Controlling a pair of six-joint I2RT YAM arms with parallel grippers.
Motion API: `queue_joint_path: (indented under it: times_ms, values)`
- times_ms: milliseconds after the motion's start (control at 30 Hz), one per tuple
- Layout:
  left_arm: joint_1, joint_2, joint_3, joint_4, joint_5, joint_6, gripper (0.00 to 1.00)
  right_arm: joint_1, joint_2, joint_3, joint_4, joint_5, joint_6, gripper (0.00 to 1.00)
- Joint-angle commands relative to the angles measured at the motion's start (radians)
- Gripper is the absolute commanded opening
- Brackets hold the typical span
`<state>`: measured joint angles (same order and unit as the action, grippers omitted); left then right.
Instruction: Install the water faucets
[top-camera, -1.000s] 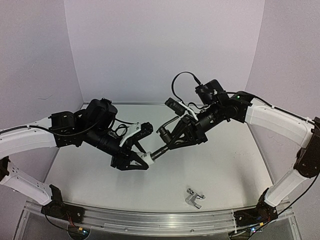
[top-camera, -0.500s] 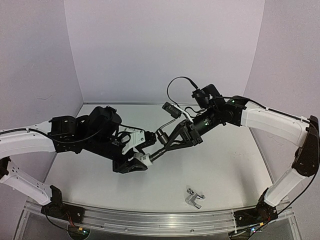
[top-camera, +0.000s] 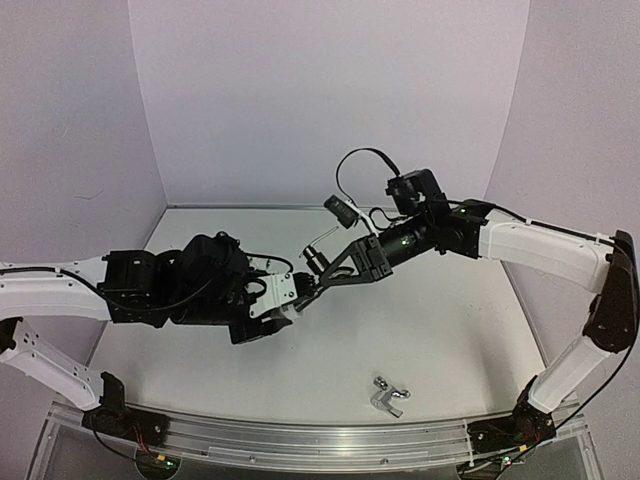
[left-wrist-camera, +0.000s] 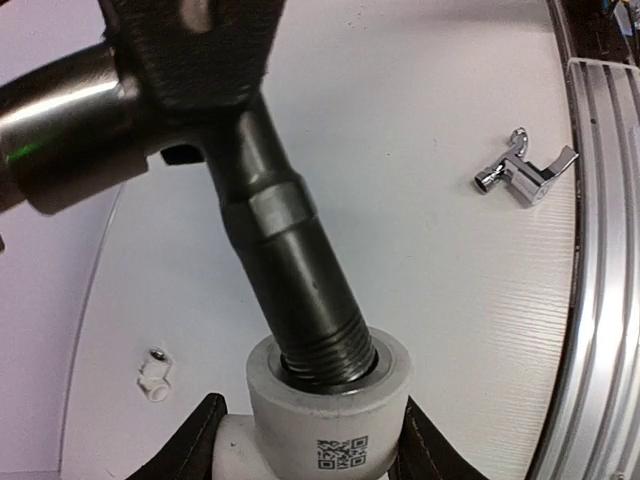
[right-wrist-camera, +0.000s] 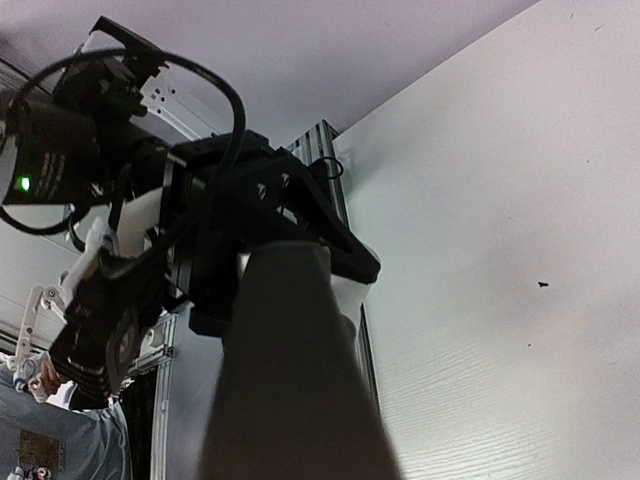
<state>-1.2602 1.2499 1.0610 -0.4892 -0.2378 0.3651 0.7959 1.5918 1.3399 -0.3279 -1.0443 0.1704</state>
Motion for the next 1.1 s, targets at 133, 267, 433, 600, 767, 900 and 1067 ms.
queue_joint_path:
  times_ms: [133, 267, 433, 600, 767, 900, 1067]
  values:
    - [-0.049, 0.006, -0.003, 0.377, -0.289, 0.138, 0.25, 0.037, 0.033, -0.002, 0.18, -0.052, 0.182, 0.0]
    - [-0.052, 0.01, -0.001, 0.39, -0.322, 0.136, 0.24, 0.026, 0.024, -0.016, 0.189, -0.023, 0.179, 0.0]
    - [-0.035, -0.027, -0.012, 0.355, -0.324, 0.035, 0.24, -0.058, 0.009, -0.025, 0.207, -0.015, 0.165, 0.0]
    - [0.024, 0.012, 0.026, 0.154, -0.274, -0.119, 0.25, -0.165, -0.009, -0.017, 0.27, -0.016, 0.177, 0.0]
    - [0.144, 0.111, 0.085, -0.03, -0.112, -0.28, 0.26, -0.286, -0.038, -0.053, 0.366, -0.006, 0.231, 0.0]
    - [0.186, 0.236, 0.122, -0.113, -0.015, -0.334, 0.28, -0.315, -0.075, -0.091, 0.391, -0.007, 0.241, 0.0]
    - [0.212, 0.45, 0.208, -0.236, 0.07, -0.385, 0.28, -0.316, -0.121, -0.127, 0.399, -0.001, 0.235, 0.0]
